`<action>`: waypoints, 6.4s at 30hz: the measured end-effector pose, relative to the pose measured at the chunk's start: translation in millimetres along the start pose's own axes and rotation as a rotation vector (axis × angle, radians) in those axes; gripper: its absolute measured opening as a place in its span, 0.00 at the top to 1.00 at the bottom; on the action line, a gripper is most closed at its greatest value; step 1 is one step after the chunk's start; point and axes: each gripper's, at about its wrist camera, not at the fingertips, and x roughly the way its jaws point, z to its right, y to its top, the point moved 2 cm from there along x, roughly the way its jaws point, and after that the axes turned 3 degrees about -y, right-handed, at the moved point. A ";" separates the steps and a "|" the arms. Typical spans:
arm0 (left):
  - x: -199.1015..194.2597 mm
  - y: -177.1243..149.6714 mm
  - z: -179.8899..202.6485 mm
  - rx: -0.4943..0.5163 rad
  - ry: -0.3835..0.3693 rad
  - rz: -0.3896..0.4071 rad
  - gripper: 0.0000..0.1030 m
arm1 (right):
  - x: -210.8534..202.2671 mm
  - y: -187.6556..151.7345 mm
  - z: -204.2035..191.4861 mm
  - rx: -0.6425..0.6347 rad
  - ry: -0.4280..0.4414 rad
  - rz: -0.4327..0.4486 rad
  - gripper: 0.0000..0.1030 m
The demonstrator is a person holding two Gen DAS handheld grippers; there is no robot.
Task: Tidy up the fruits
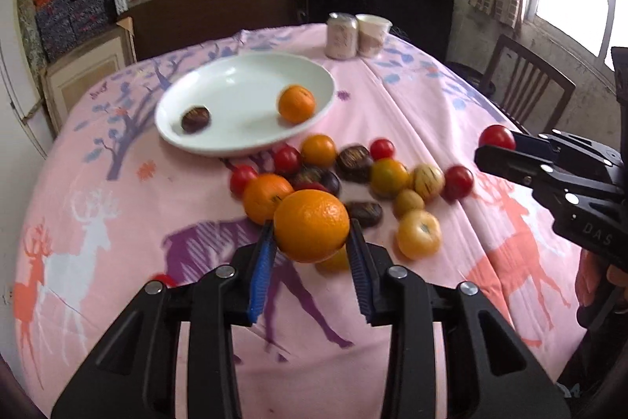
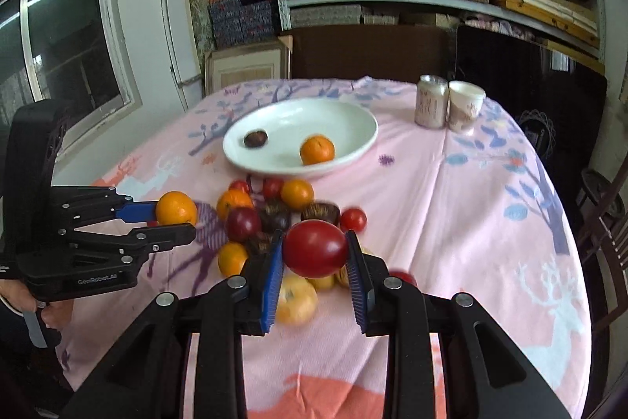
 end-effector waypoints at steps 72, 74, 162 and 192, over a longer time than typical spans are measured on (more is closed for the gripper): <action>-2.9 -39.7 -84.3 -0.038 0.153 -0.043 0.73 | 24.5 -18.7 -27.3 -0.023 0.081 -0.136 0.60; -10.2 -18.8 -77.8 -0.011 0.148 0.004 0.73 | 13.6 1.4 -28.1 -0.028 0.073 -0.055 0.60; 29.9 -30.9 10.9 0.019 0.023 -0.065 0.18 | 52.7 -36.7 16.4 0.252 0.270 -0.130 0.62; 17.1 17.6 -36.9 -0.047 0.038 0.058 0.62 | 26.5 -4.0 -14.1 0.167 0.160 0.043 0.62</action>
